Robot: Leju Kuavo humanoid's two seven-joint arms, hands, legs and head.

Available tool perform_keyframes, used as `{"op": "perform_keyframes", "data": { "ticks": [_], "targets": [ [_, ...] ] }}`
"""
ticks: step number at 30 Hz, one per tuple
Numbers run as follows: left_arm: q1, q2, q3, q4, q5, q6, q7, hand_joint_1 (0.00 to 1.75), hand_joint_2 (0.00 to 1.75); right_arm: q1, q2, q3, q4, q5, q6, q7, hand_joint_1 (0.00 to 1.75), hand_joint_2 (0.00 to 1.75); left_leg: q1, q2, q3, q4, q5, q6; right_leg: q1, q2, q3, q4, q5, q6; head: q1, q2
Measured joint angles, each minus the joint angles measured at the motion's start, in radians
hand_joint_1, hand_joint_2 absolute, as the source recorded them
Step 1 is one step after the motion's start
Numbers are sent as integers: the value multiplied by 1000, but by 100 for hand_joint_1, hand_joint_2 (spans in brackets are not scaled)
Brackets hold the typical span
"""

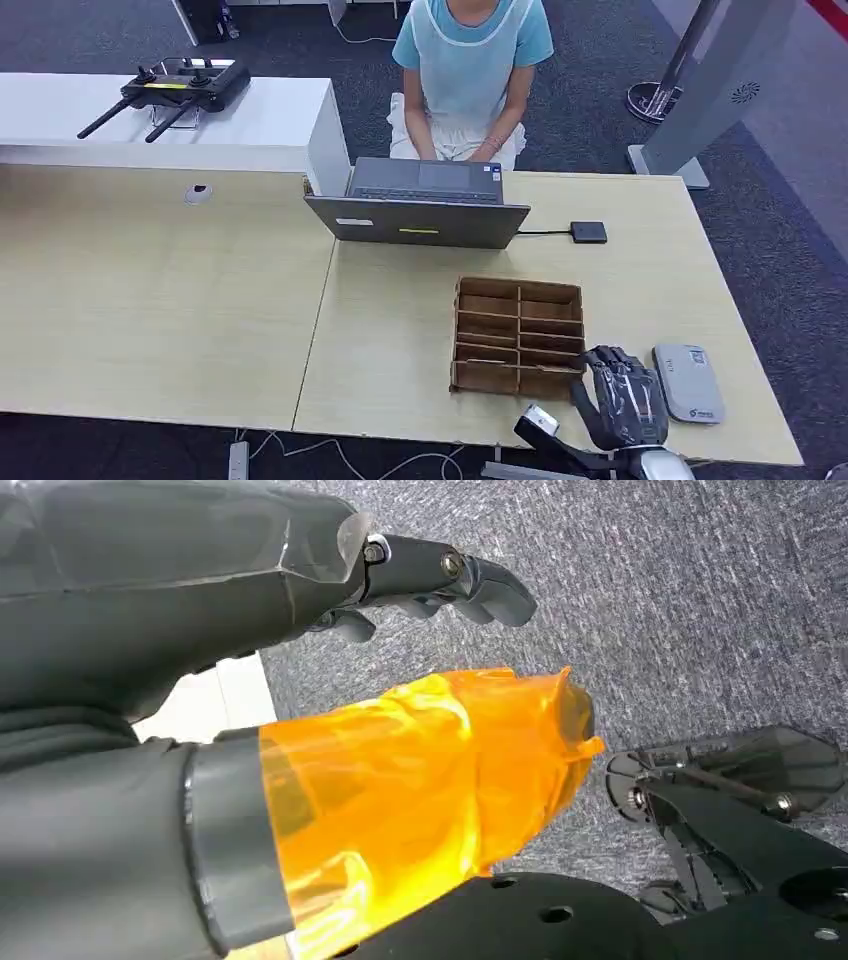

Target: Pass the card to the sensor for recognition and then transmit it.

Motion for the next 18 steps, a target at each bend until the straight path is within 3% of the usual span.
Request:
{"op": "perform_keyframes", "data": {
  "ticks": [11, 18],
  "targets": [
    [0, 0, -2, 0, 0, 3, -1, 0, 0, -1, 7, -5, 6, 1, 0, -3, 115, 175, 0, 0, 0, 0, 0, 0, 0, 0, 0, 0, 0, 0, 0, 0],
    [0, 0, -3, 0, 0, 5, -2, 0, 0, -8, 11, -6, 12, 2, 0, -7, 112, 175, 0, 0, 0, 0, 0, 0, 0, 0, 0, 0, 0, 0, 0, 0]
  ]
}}
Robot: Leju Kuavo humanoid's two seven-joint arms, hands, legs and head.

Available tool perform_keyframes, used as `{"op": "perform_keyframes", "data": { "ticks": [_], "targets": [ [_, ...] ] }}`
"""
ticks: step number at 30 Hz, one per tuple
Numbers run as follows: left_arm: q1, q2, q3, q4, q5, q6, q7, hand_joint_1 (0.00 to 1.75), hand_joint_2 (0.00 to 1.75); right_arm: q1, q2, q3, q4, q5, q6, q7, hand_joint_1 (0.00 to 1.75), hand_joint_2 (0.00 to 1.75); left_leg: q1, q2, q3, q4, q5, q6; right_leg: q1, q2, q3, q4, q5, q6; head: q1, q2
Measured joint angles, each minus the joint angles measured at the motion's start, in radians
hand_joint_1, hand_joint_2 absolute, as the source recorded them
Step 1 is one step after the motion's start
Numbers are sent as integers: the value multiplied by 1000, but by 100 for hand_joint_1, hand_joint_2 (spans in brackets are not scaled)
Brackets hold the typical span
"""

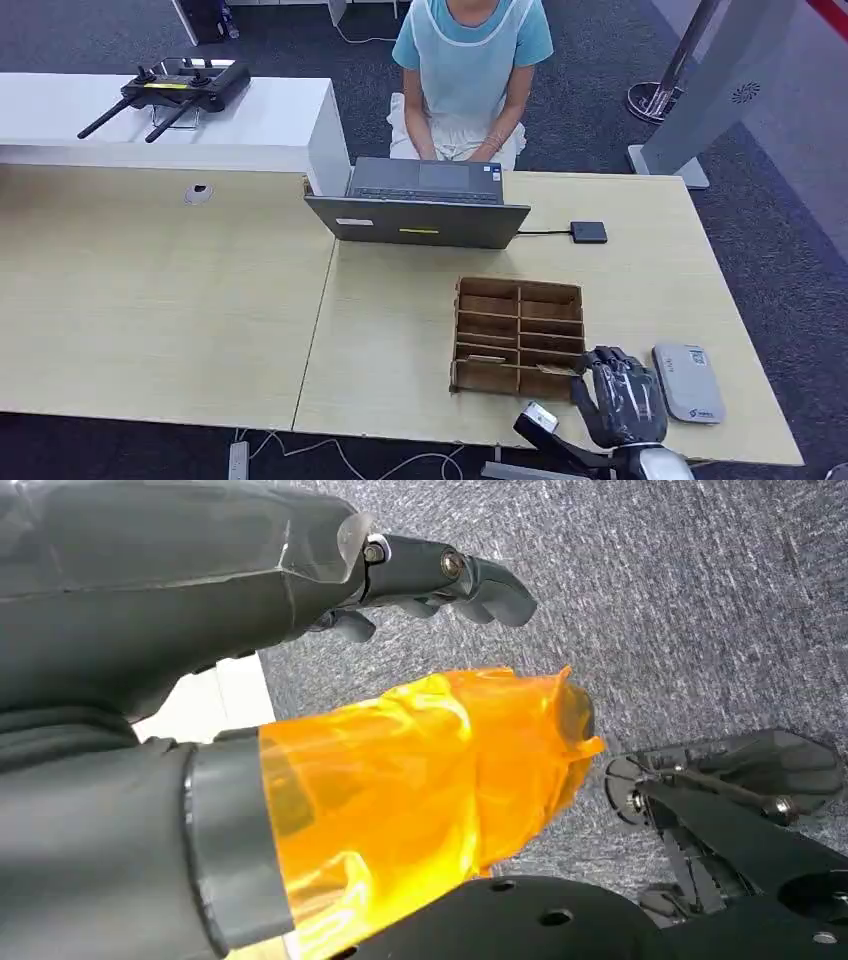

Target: Pass the card to the sensor for recognition and then transmit it.

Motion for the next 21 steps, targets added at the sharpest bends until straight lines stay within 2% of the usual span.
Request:
{"op": "perform_keyframes", "data": {
  "ticks": [7, 13, 21],
  "targets": [
    [0, 0, -8, 0, 0, 0, 0, 0, 0, -12, 8, 0, 10, 5, 0, -10, 112, 175, 0, 0, 0, 0, 0, 0, 0, 0, 0, 0, 0, 0, 0, 0],
    [-1, 0, -15, 0, 0, 1, 0, 0, 0, -19, 13, 0, 16, 14, 1, -13, 105, 175, 0, 0, 0, 0, 0, 0, 0, 0, 0, 0, 0, 0, 0, 0],
    [-2, 0, -20, 0, 0, 3, 0, 0, 0, -29, 17, 0, 22, 14, 2, -17, 129, 175, 0, 0, 0, 0, 0, 0, 0, 0, 0, 0, 0, 0, 0, 0]
  ]
}}
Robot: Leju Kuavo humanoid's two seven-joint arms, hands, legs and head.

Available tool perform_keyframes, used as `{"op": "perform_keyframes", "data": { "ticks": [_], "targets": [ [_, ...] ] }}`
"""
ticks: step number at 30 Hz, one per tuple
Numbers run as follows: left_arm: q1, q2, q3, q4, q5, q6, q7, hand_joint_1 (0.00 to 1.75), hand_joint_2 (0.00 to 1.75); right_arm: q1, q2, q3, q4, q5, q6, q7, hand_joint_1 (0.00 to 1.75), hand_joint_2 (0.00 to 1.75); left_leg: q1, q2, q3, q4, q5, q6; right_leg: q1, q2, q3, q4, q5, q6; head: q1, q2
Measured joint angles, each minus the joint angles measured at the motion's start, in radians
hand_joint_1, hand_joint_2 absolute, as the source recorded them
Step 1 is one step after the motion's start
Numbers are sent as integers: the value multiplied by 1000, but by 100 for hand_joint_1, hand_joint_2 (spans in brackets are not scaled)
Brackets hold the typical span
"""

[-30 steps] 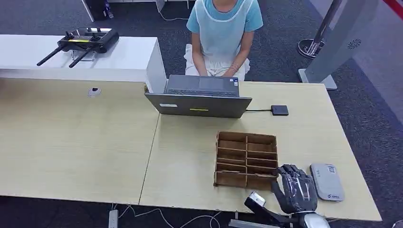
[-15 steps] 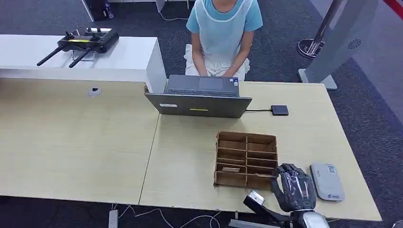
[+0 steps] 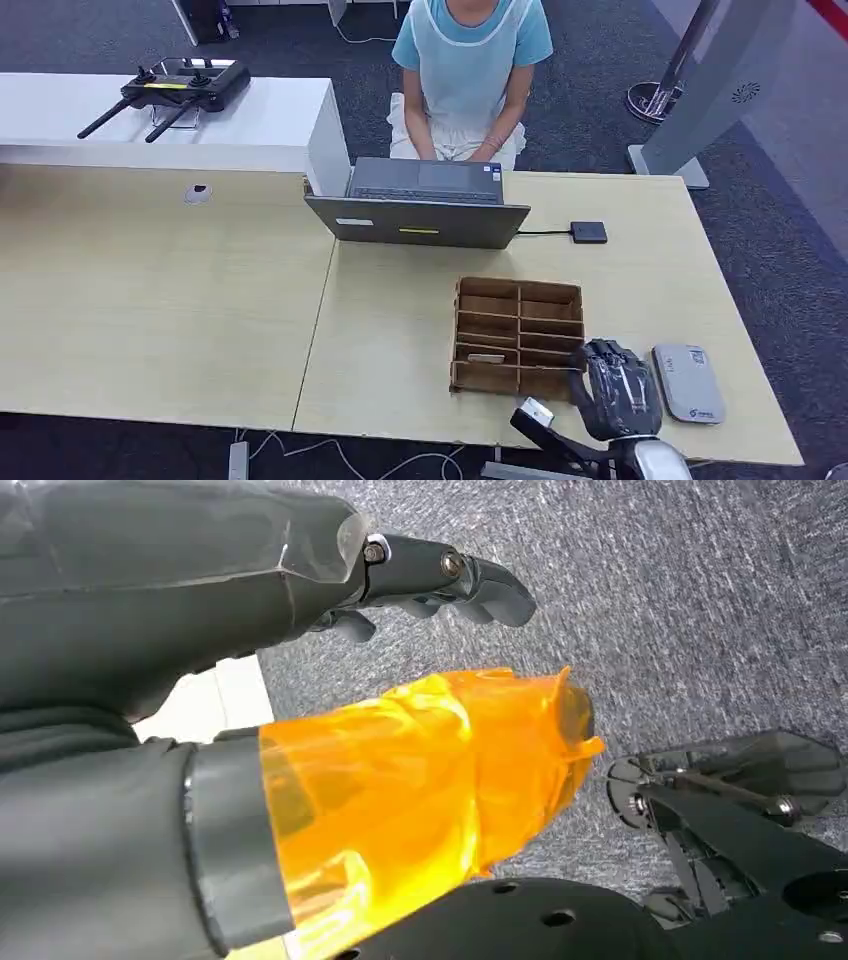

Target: Pass the card to the sensor for recognition and then transmit it.

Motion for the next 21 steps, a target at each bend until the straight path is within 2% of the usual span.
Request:
{"op": "perform_keyframes", "data": {
  "ticks": [10, 17, 18, 19, 21],
  "targets": [
    [-2, 0, -2, 0, 0, 1, -2, 0, 0, -3, 5, 0, 1, 0, 0, -5, 145, 175, 0, 0, 0, 0, 0, 0, 0, 0, 0, 0, 0, 0, 0, 0],
    [-2, 0, -2, 0, 0, 1, -2, 0, 0, -3, 5, 0, 1, 0, 0, -5, 145, 175, 0, 0, 0, 0, 0, 0, 0, 0, 0, 0, 0, 0, 0, 0],
    [-3, 0, -2, 0, 3, 2, -8, 0, 0, -3, 8, 0, 1, -14, -2, -18, 148, 175, 0, 0, 0, 0, 0, 0, 0, 0, 0, 0, 0, 0, 0, 0],
    [-3, 0, -3, 0, 10, 3, -14, 0, 0, -3, 10, 0, 1, -80, -2, -52, 154, 175, 0, 0, 0, 0, 0, 0, 0, 0, 0, 0, 0, 0, 0, 0],
    [-3, 0, -3, 0, 16, 4, -17, 0, 0, -2, 10, -2, -7, -164, -2, -92, 152, 175, 0, 0, 0, 0, 0, 0, 0, 0, 0, 0, 0, 0, 0, 0]
  ]
}}
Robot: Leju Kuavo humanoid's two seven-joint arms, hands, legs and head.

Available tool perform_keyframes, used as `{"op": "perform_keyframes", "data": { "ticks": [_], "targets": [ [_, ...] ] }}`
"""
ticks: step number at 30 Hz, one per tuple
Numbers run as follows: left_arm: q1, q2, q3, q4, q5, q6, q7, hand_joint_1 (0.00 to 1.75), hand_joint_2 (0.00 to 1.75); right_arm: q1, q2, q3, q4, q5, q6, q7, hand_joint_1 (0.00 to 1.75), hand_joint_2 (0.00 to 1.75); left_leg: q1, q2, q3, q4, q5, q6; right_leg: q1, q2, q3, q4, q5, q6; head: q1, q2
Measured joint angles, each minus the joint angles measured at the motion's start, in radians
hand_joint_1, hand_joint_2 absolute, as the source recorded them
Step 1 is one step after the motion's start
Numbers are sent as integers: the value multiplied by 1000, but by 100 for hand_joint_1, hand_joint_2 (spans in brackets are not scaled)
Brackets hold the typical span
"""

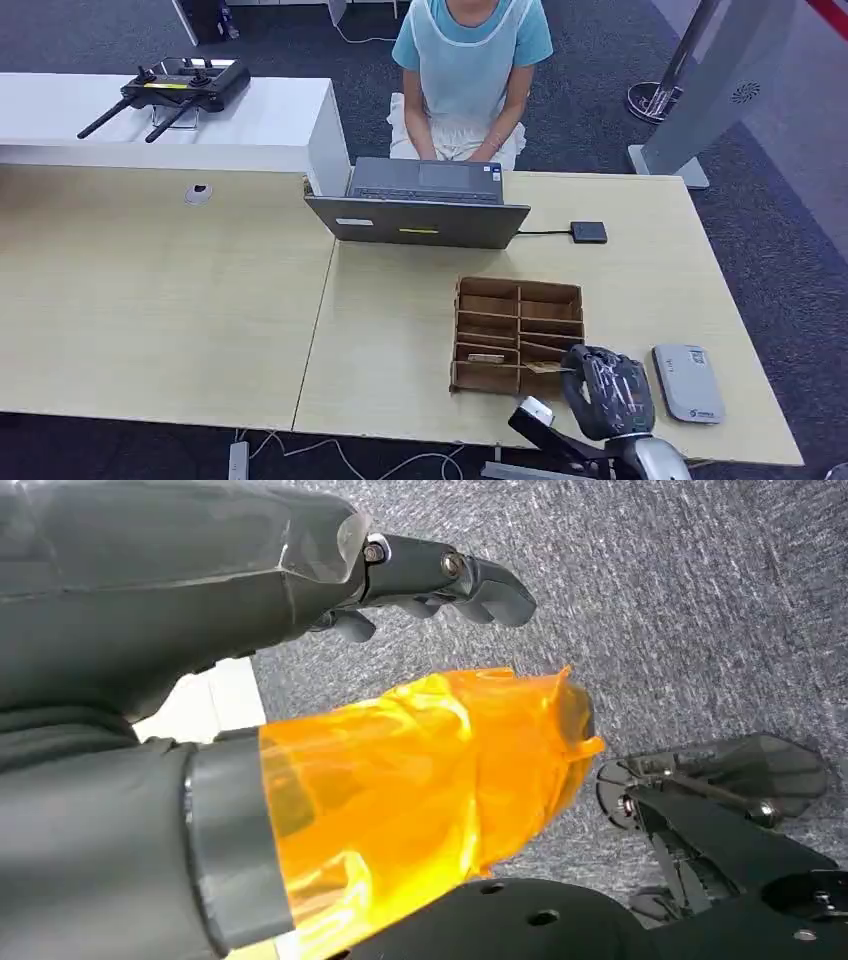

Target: Pass the card to the sensor for recognition and then transmit it.

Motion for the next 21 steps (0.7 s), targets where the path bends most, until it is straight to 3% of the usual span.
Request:
{"op": "perform_keyframes", "data": {
  "ticks": [9, 11, 21],
  "targets": [
    [1, 0, 0, 0, 18, 6, -3, 0, 0, 27, 0, -40, -56, -151, 2, -43, 161, 175, 0, 0, 0, 0, 0, 0, 0, 0, 0, 0, 0, 0, 0, 0],
    [0, 0, 0, 0, 21, 9, -5, 0, 0, 43, 0, -59, -81, -183, 0, -53, 173, 175, 0, 0, 0, 0, 0, 0, 0, 0, 0, 0, 0, 0, 0, 0],
    [2, 0, 0, 2, 42, 17, -15, 0, 0, 109, 0, -155, -191, -304, -5, -111, 175, 175, 0, 0, 0, 0, 0, 0, 0, 0, 0, 0, 0, 0, 0, 0]
  ]
}}
